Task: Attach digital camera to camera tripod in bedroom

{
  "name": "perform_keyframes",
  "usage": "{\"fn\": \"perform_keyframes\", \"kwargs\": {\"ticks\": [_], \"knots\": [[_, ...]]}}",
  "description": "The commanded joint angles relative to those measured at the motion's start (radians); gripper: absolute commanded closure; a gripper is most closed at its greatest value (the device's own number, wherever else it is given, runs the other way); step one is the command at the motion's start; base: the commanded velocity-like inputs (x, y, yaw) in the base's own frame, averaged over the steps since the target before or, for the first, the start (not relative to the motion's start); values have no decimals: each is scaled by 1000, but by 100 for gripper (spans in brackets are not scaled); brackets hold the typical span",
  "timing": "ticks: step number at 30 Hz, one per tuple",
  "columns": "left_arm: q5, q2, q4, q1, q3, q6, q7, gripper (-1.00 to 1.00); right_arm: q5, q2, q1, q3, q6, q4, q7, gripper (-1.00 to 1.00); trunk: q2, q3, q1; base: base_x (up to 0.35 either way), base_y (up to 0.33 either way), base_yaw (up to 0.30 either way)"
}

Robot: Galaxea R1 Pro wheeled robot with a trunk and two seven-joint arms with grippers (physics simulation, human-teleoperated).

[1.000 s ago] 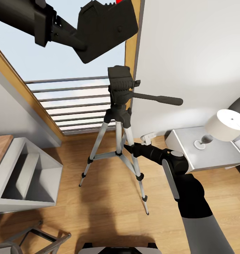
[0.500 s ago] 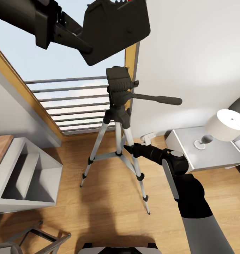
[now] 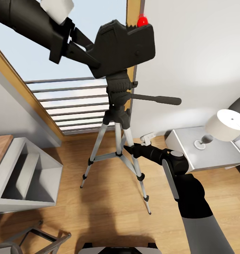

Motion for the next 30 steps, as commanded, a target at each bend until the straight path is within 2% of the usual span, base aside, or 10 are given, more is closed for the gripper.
{"fn": "perform_keyframes", "kwargs": {"ticks": [1, 5, 10, 24, 30], "knots": [[2, 1, 0, -2, -8, 8, -2, 100, 59, 0, -1, -1, 2, 27, -36, 100, -2, -2, 1, 0, 0, 0], [0, 1, 0, -2, -35, 8, -2, 100, 59, 0, -1, -1, 2, 27, -36, 100, -2, -2, 1, 0, 0, 0], [-2, 4, -1, -2, -51, 8, -2, 100, 59, 0, -1, -1, 2, 27, -36, 100, -2, -2, 1, 0, 0, 0], [-6, 17, -2, -2, -58, 8, -1, 100, 59, 0, -1, -1, 2, 28, -35, 100, -2, -2, 1, 0, 0, 0], [-30, 25, 0, -2, -56, 8, 0, 100, 59, 0, -1, -1, 2, 29, -36, 100, -2, -2, 1, 0, 0, 0]]}}
